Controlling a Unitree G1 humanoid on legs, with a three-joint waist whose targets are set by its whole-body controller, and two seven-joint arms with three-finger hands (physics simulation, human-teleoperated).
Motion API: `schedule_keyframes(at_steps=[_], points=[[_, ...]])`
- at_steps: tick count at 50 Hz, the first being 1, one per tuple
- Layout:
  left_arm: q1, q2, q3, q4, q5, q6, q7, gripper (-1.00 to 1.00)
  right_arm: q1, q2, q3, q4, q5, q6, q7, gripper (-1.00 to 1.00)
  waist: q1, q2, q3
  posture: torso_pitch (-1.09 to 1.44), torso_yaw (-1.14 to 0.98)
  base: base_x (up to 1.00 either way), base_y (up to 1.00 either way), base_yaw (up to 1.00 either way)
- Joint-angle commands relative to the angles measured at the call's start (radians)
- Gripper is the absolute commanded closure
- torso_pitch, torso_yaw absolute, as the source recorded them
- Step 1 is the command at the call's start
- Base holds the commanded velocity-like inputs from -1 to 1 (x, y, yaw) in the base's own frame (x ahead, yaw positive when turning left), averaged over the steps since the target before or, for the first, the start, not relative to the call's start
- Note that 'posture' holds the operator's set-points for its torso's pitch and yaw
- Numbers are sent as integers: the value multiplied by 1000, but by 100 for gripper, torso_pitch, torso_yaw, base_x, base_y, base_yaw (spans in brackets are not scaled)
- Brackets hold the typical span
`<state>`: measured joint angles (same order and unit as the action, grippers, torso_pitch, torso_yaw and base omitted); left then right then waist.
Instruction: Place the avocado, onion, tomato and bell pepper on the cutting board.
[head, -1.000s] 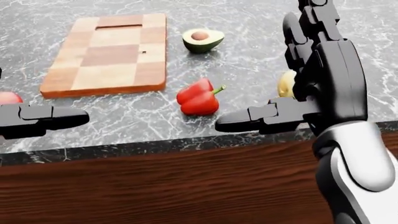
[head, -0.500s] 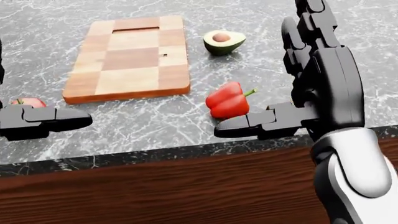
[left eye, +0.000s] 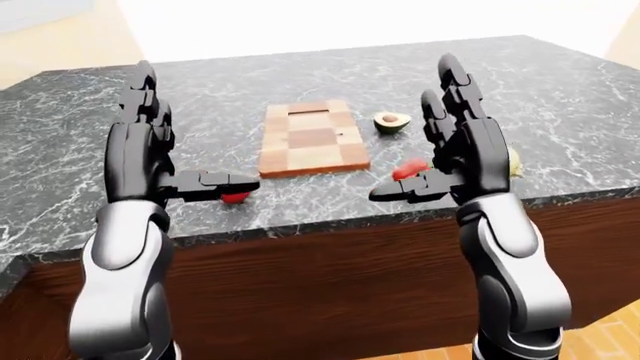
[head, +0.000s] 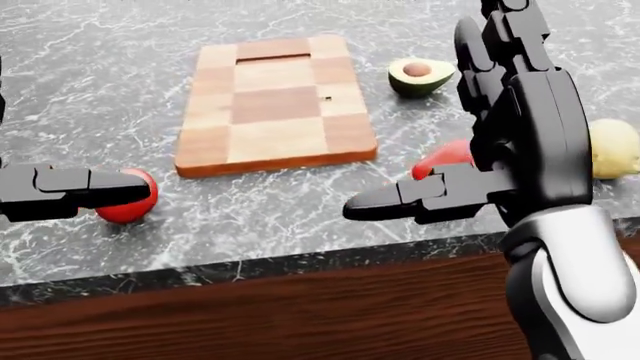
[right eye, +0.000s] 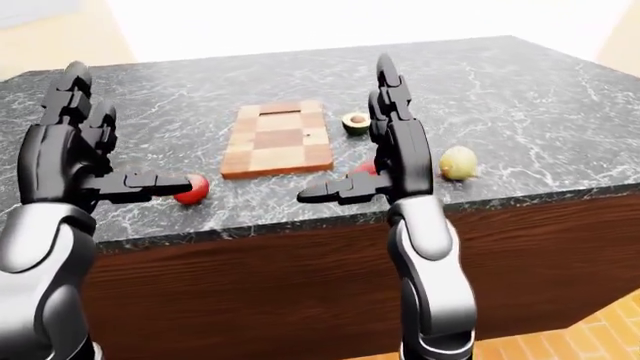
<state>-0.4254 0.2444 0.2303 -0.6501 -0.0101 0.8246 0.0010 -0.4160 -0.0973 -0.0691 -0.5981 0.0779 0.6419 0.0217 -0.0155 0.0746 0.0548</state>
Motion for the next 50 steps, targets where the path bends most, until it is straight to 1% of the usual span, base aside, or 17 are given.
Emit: schedule_keyframes(at_steps=[1, 3, 6, 12, 14, 15, 16, 18, 19, 22, 27, 28, 30, 31, 34, 37, 50], points=[[-25, 4, -5, -24, 5, -27, 1, -100, -29, -6, -23, -25, 11, -24, -9, -100, -1, -3, -11, 0, 0, 35, 5, 0], [-24, 3, -1, -30, 4, -24, 1, -100, -28, -10, -23, -30, 18, -22, -13, -100, 0, 2, -22, 0, 0, 36, 0, 0], [-17, 2, -2, -36, 5, -23, -1, -100, -22, -9, -23, -33, 27, -24, -17, -100, 8, -9, -22, 0, 0, 34, 0, 0], [-17, 1, 0, -35, 6, -24, -2, -100, -22, -9, -21, -17, 34, -33, -24, -100, 31, -58, -26, 0, 0, 36, -3, 0], [-20, 3, 0, -30, 7, -26, -2, -100, -25, -9, -21, -10, 34, -41, -25, -100, 33, -51, -28, 0, 0, 38, -10, 0], [-22, 3, 0, -28, 6, -26, -2, -100, -28, -7, -24, -3, 38, -40, -29, -100, 35, -68, -13, 0, 0, 4, 0, 0], [-22, 4, 1, -27, 7, -27, -1, -100, -26, -12, -15, 1, 26, -54, -29, -100, 33, -79, -37, 0, 0, 0, 0, 0], [-22, 5, 0, -25, 8, -28, -2, -100, -23, -10, -18, 3, 28, -57, -30, -100, 39, -119, -48, 0, 0, 0, 0, 0], [-24, 4, 1, -25, 7, -27, -1, -100, -24, -8, -21, 3, 31, -54, -32, -100, 37, -98, -26, 0, 0, 0, 0, 0], [-22, 4, 1, -27, 7, -27, -1, -100, -23, -10, -21, -3, 33, -53, -33, -100, 28, -116, -21, 0, 0, 0, 0, 0], [-20, 4, 1, -28, 6, -29, -1, -100, -30, -13, -22, -4, 36, -56, -36, -100, 19, -93, -6, 0, 0, 0, 0, 0], [-21, 3, 2, -30, 6, -27, 0, -100, -31, -13, -24, -5, 38, -55, -36, -100, 14, -83, -7, 0, 0, 0, 0, 0], [-19, 4, 1, -28, 8, -29, 0, -100, -31, -13, -24, -3, 38, -58, -38, -100, 6, -40, -24, 0, 0, 0, 0, 0], [-19, 4, 1, -31, 8, -26, 0, -100, -31, -13, -23, -3, 38, -58, -38, -100, 4, -57, -21, 0, 0, 0, 0, 0], [-19, 4, 3, -39, 8, -19, 0, -100, -25, -16, -27, -20, 42, -49, -37, -100, 7, -67, -46, 0, 0, 0, 0, 0], [-21, 7, 4, -42, 7, -12, -3, -100, -29, -20, -30, -34, 46, -34, -39, -100, 11, -76, -49, 0, 0, 0, 0, 0], [-11, 29, 50, -144, -35, 89, -9, -100, -25, -47, -63, -82, 45, 3, -37, -100, 16, -78, -49, 0, 0, 0, 0, 0]])
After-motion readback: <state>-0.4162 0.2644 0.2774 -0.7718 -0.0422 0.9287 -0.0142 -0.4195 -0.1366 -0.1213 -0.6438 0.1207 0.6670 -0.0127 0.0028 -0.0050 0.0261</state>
